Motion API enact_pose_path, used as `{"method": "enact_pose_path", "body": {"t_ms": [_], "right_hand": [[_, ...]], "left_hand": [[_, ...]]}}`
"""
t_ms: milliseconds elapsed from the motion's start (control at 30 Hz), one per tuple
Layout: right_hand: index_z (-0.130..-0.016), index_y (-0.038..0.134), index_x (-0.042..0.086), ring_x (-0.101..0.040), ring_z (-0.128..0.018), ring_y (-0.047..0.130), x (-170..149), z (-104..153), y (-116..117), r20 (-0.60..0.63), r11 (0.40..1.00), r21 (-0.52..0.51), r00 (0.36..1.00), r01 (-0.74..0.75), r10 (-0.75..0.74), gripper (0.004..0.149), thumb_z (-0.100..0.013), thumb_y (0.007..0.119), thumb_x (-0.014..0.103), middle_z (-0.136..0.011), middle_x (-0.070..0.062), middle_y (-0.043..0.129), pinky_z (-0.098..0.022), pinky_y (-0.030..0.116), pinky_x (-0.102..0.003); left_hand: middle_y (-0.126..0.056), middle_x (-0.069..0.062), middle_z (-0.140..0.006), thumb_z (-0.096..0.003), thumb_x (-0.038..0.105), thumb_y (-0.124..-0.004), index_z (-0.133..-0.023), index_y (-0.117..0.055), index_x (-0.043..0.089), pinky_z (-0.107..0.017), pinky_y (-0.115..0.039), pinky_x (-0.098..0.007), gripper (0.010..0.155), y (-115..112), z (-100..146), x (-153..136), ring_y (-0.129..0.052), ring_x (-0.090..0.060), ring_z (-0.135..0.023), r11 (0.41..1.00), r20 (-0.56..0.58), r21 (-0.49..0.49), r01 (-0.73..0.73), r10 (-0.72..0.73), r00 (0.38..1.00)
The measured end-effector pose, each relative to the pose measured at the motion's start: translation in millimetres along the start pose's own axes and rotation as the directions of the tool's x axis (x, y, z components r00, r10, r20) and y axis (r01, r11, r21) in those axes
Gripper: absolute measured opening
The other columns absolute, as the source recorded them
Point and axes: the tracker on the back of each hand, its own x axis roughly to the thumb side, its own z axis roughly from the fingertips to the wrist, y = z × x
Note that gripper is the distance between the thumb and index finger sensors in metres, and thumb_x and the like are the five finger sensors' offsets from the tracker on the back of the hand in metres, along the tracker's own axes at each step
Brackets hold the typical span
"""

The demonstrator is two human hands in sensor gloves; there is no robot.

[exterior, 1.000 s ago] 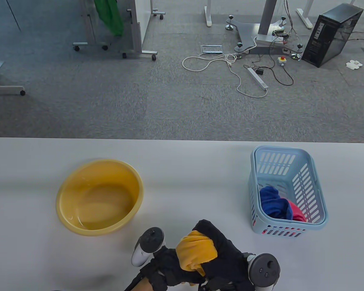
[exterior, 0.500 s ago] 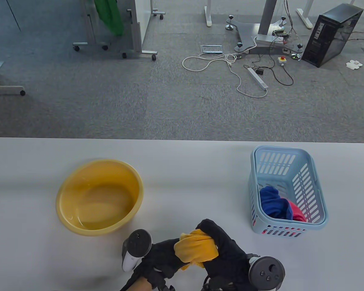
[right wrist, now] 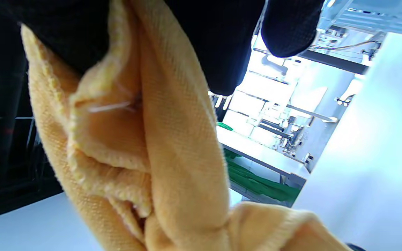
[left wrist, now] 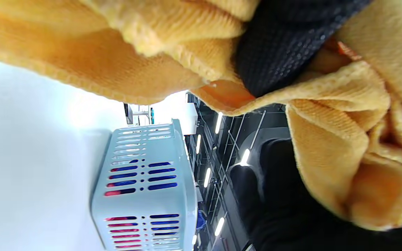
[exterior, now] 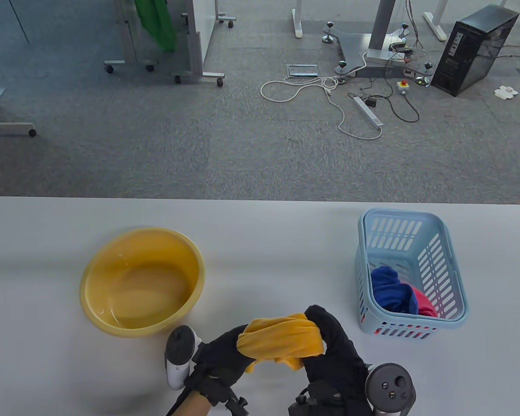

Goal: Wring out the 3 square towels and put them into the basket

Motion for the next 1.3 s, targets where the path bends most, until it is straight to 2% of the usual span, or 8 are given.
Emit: {"method": "enact_pose_path", "body": {"t_ms": [200,433,633,767,867,933,1000,1300], "right_hand": [[-0.102,0.067,0.021,-0.038,-0.086,0.084,-14.5,-2.5,1.3,-0.047,0.997,-0.011,0.996,0.072,-0.072,0.059,-0.053,0.091,0.042,-0.102,-0.014,0.071,-0.071,0.062,-0.063],[-0.102,0.067,0.020,-0.040,-0.086,0.083,-24.8,-4.2,12.6,-0.089,0.981,0.071,0.981,0.180,-0.173,0.059,-0.053,0.088,0.048,-0.101,-0.015,0.071,-0.071,0.061,-0.064],[-0.101,0.068,0.019,-0.041,-0.086,0.082,-32.9,-1.3,27.4,-0.120,0.983,0.113,0.984,0.146,-0.132,0.061,-0.053,0.085,0.052,-0.101,-0.016,0.071,-0.070,0.061,-0.065],[-0.105,0.063,0.016,-0.046,-0.092,0.074,-33.5,-1.9,27.5,-0.109,0.987,0.130,0.991,0.090,-0.076,0.068,-0.052,0.086,0.053,-0.107,-0.019,0.063,-0.071,0.057,-0.067],[-0.112,0.048,0.018,-0.050,-0.099,0.060,-27.1,-3.3,23.4,-0.053,0.987,0.152,0.998,0.043,-0.035,0.080,-0.051,0.089,0.052,-0.113,-0.021,0.049,-0.073,0.051,-0.070],[-0.115,0.021,0.022,-0.052,-0.104,0.049,-21.9,-3.8,19.5,0.024,0.981,0.190,0.999,0.044,-0.049,0.103,-0.048,0.092,0.057,-0.118,-0.018,0.037,-0.074,0.045,-0.072],[-0.113,0.007,0.024,-0.054,-0.106,0.037,-16.3,-5.2,17.8,0.065,0.972,0.221,0.993,0.082,-0.099,0.115,-0.046,0.095,0.057,-0.119,-0.018,0.025,-0.075,0.038,-0.074],[-0.113,0.003,0.024,-0.056,-0.104,0.008,3.2,-2.6,12.4,0.190,0.976,0.220,0.980,0.009,-0.052,0.123,-0.042,0.096,0.062,-0.117,-0.020,0.005,-0.069,0.015,-0.079]], "left_hand": [[-0.065,-0.009,-0.113,-0.0537,0.042,-0.092,-0.095,-0.085,0.031,-0.066,-0.057,-0.072,0.043,-5.8,-2.7,15.6,-0.076,-0.040,-0.098,0.983,0.059,0.028,-0.181,0.180,0.982],[-0.057,-0.008,-0.119,-0.0553,0.039,-0.090,-0.102,-0.077,0.038,-0.068,-0.056,-0.071,0.049,-17.2,-3.9,27.8,-0.074,-0.041,-0.103,0.916,0.100,0.027,-0.400,0.396,0.913],[-0.060,-0.008,-0.119,-0.0571,0.034,-0.084,-0.105,-0.072,0.041,-0.069,-0.055,-0.072,0.050,-19.1,-4.2,31.8,-0.073,-0.041,-0.103,0.856,0.111,0.005,-0.517,0.513,0.851],[-0.060,-0.009,-0.118,-0.0591,0.034,-0.081,-0.107,-0.068,0.040,-0.069,-0.054,-0.071,0.050,-5.4,-2.9,30.9,-0.071,-0.041,-0.104,0.920,0.091,0.021,-0.391,0.388,0.917],[-0.061,-0.010,-0.117,-0.0586,0.034,-0.082,-0.107,-0.069,0.040,-0.069,-0.054,-0.071,0.050,0.1,-2.0,29.9,-0.072,-0.041,-0.103,0.925,0.079,0.057,-0.377,0.372,0.925],[-0.061,-0.011,-0.117,-0.0584,0.033,-0.082,-0.107,-0.069,0.040,-0.069,-0.054,-0.071,0.050,2.8,-1.2,28.4,-0.072,-0.041,-0.103,0.909,0.073,0.087,-0.408,0.403,0.912],[-0.062,-0.011,-0.116,-0.0580,0.033,-0.083,-0.106,-0.070,0.040,-0.069,-0.054,-0.071,0.050,5.3,-0.3,26.7,-0.072,-0.042,-0.103,0.906,0.073,0.109,-0.409,0.403,0.912],[-0.063,-0.012,-0.116,-0.0560,0.030,-0.085,-0.104,-0.074,0.037,-0.069,-0.053,-0.071,0.050,1.8,0.0,37.4,-0.072,-0.043,-0.102,0.984,0.052,0.129,-0.123,0.117,0.992]]}}
